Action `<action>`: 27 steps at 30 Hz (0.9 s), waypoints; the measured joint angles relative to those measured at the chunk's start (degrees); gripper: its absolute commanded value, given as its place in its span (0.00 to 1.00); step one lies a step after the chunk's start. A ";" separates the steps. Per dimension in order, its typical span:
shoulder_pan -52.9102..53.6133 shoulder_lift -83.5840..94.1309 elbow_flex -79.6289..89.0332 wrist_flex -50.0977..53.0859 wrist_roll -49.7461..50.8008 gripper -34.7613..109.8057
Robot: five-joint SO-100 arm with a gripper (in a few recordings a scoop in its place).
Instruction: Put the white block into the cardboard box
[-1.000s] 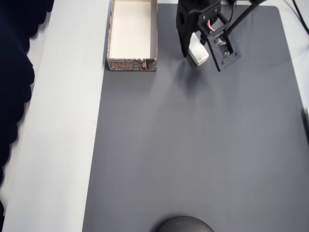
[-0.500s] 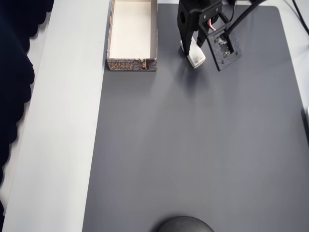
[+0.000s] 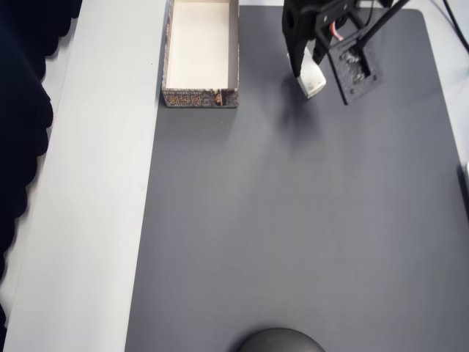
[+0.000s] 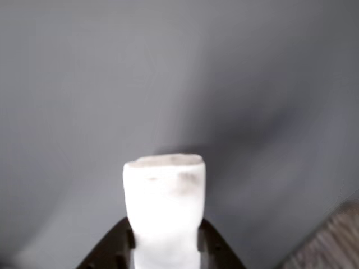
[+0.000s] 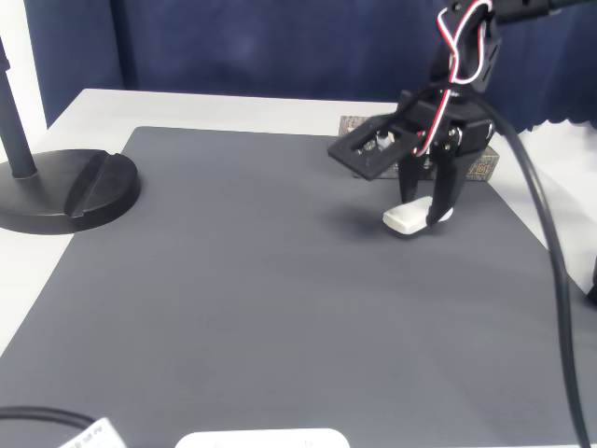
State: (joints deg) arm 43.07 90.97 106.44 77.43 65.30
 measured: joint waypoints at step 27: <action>20.48 -13.10 -40.78 16.96 -5.36 0.23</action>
State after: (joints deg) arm 63.54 77.87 65.65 94.39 59.94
